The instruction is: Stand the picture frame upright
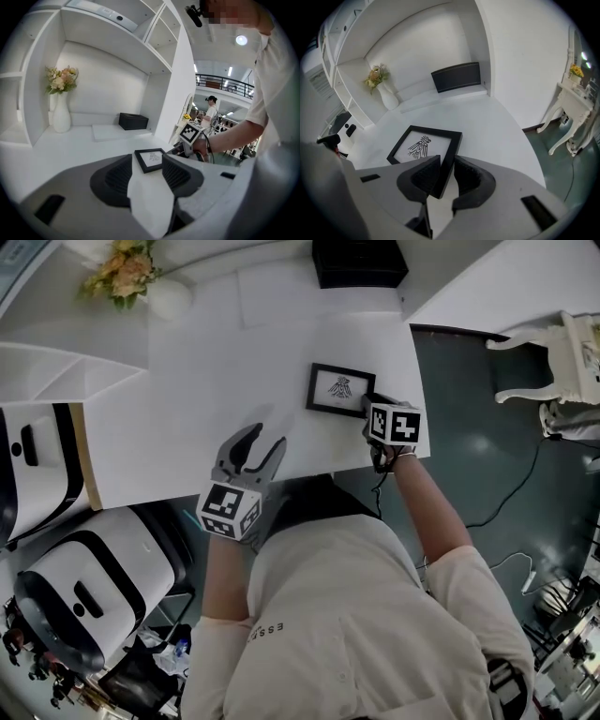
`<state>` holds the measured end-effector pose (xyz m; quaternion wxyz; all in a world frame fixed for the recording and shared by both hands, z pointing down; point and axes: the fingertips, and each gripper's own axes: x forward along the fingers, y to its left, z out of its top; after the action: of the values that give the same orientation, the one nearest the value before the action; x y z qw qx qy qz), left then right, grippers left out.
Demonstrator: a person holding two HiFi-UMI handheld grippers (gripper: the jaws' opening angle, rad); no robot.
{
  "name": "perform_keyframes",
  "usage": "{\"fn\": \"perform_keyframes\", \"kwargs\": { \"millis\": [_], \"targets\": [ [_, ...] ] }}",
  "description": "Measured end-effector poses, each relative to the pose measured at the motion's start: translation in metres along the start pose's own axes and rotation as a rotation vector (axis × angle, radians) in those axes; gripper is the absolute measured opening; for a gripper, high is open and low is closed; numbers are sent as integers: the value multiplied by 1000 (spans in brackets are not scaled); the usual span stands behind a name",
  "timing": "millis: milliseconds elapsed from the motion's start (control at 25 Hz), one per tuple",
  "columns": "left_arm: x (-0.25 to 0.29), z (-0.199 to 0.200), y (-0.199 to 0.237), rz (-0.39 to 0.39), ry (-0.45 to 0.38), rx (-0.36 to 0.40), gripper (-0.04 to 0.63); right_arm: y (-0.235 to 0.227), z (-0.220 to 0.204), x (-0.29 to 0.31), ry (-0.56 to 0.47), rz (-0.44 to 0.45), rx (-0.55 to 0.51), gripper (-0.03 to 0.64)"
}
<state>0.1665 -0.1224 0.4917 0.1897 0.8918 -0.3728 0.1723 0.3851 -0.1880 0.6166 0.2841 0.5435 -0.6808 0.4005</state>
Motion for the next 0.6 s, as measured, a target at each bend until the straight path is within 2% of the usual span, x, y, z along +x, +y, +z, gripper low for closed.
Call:
{"fn": "perform_keyframes", "kwargs": {
  "millis": [600],
  "targets": [
    [-55,-40,-2,1,36,-44,183,69,-51,-10,51,63,-31,97]
  ]
}}
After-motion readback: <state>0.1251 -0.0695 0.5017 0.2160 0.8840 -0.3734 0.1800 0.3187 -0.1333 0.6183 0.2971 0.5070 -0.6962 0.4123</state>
